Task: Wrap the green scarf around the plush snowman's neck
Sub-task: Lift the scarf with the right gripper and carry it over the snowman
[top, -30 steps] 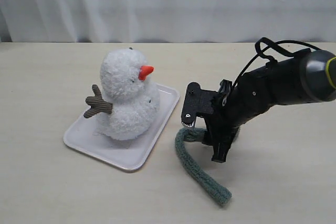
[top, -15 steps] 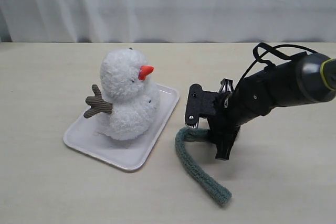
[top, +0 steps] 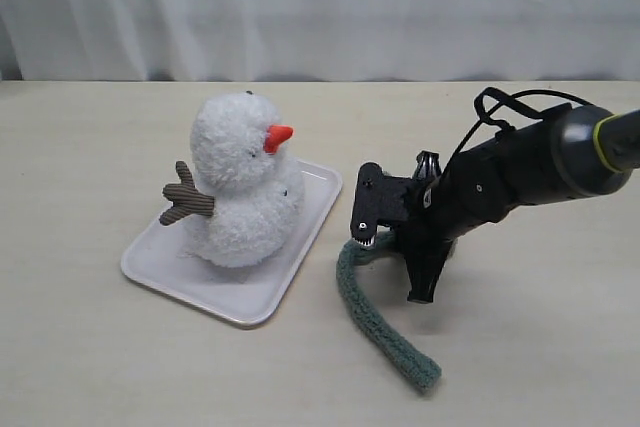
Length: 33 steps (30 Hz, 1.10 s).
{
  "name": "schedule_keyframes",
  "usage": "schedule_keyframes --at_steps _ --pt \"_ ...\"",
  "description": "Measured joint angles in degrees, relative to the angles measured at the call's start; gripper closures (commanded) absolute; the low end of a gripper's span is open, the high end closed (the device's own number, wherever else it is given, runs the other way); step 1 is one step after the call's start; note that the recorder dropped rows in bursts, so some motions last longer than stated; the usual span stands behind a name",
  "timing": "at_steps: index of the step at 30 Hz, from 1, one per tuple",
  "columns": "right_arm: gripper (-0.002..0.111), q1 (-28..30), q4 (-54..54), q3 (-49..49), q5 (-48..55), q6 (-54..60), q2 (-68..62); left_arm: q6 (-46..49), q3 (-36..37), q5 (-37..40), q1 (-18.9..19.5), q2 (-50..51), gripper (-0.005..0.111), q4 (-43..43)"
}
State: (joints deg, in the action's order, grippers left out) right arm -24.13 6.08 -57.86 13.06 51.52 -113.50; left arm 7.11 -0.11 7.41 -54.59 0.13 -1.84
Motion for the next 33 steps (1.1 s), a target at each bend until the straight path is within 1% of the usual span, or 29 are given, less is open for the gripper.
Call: schedule_keyframes --at_steps 1,9,13,17,20,26,30,33 --pt "0.104 0.0 0.0 0.0 0.2 0.7 0.0 0.0 0.0 0.0 0.0 0.0 0.107 0.0" --pt "0.104 -1.6 0.2 0.7 3.3 4.4 3.1 0.0 0.0 0.0 0.0 0.0 0.107 0.0" --pt "0.104 -2.4 0.2 0.7 3.3 4.5 9.4 0.0 0.0 0.0 0.0 0.0 0.107 0.0" --pt "0.104 -2.6 -1.0 0.7 5.1 4.5 18.6 0.0 0.0 0.0 0.0 0.0 0.107 0.0" --pt "0.104 -2.6 -5.5 0.7 6.2 4.5 27.0 0.0 0.0 0.0 0.0 0.0 0.107 0.0" --pt "0.104 -2.6 -13.8 0.7 6.5 4.5 38.9 0.0 0.0 0.0 0.0 0.0 0.107 0.0" --pt "0.104 -2.6 -15.5 0.7 6.5 4.5 43.9 0.0 0.0 0.0 0.0 0.0 0.107 0.0" --pt "0.104 -3.2 -15.9 0.7 6.5 6.8 47.4 0.0 0.0 0.0 0.0 0.0 0.107 0.0"
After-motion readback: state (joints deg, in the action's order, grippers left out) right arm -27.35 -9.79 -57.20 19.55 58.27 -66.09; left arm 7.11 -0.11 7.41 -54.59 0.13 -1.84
